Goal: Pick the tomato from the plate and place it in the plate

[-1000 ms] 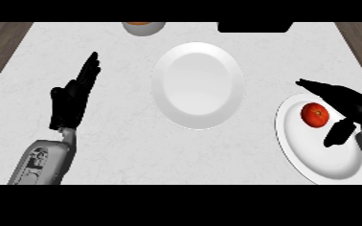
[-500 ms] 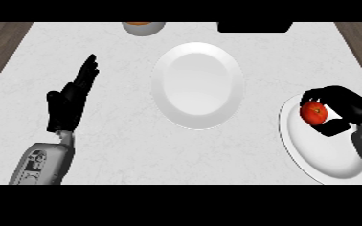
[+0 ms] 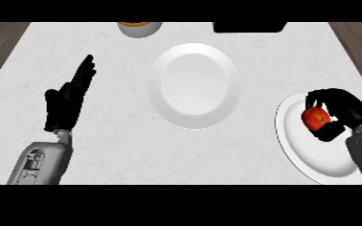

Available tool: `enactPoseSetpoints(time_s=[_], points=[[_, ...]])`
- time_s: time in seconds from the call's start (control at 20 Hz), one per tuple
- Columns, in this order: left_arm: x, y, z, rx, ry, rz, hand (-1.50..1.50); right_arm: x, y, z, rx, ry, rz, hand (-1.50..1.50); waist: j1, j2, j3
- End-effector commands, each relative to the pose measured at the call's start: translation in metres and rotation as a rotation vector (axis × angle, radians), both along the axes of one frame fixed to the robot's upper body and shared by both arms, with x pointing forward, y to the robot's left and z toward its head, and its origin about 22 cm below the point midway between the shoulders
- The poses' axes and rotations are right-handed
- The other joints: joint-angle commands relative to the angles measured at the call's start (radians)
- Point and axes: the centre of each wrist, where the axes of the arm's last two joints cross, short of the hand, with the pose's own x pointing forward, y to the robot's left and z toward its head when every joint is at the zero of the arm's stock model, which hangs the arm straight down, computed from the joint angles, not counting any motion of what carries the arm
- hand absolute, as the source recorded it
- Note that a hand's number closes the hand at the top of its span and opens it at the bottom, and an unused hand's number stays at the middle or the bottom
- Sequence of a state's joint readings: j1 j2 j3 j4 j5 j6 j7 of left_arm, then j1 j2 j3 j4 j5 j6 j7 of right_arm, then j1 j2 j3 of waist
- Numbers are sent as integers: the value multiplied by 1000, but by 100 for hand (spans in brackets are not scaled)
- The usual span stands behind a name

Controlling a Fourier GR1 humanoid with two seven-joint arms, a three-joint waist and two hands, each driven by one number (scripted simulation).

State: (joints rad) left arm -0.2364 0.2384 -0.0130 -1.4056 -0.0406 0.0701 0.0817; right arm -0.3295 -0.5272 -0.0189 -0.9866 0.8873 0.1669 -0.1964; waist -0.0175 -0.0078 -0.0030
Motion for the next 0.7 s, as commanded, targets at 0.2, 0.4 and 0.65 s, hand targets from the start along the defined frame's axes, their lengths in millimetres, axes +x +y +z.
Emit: enactPoseSetpoints(time_s=[0.2,0.4,0.65], points=[[-6,4,-3,2,6,57,0,-35,31,5,11,-165,-423,150,-58,-20,-4],[-4,6,1,6,12,30,0,-52,70,35,82,-473,-392,150,-45,-13,0],[-7,-6,-4,-1,9,9,0,-78,115,98,153,-641,-284,150,-19,-6,0]])
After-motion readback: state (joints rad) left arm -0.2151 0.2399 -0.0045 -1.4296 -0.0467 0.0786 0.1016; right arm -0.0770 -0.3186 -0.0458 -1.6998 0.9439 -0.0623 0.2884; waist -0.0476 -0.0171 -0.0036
